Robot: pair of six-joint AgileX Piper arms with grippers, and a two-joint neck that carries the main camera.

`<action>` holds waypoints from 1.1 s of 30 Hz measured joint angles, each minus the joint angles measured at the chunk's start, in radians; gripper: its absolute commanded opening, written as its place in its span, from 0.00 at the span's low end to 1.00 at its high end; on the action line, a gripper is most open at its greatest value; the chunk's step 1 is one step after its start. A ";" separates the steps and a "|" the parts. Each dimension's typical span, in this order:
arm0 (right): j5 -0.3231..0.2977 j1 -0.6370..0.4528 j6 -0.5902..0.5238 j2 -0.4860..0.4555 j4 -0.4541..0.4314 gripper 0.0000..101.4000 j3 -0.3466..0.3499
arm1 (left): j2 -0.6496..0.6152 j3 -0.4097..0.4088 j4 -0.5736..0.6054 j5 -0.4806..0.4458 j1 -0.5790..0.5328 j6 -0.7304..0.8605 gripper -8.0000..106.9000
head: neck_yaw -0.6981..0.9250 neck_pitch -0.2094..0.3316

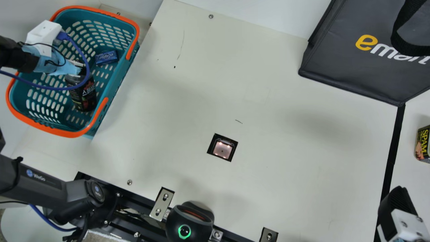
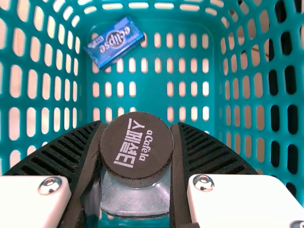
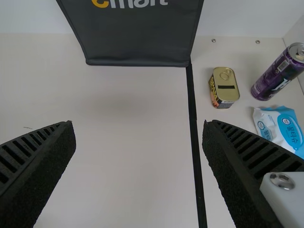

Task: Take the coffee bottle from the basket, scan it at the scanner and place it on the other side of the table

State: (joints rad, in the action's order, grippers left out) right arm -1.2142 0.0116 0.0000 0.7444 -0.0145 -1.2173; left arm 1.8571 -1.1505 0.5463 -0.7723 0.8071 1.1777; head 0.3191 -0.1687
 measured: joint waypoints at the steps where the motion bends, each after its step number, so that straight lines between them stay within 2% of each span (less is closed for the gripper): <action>1: 0.000 0.000 0.000 0.000 0.000 0.94 0.000 | -0.004 0.005 0.010 0.003 0.003 0.005 0.00 | 0.000 0.002; 14: 0.000 0.000 0.000 0.000 0.000 0.94 0.000 | -0.133 0.042 0.150 0.046 0.025 0.001 0.00 | 0.000 0.002; 33: 0.001 0.000 0.000 0.000 0.000 0.94 0.000 | -0.423 0.005 0.222 0.053 -0.035 -0.200 0.00 | 0.000 0.002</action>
State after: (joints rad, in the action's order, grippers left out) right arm -1.2131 0.0116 0.0000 0.7444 -0.0145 -1.2173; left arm 1.4338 -1.1457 0.7686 -0.7189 0.7718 0.9774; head 0.3191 -0.1672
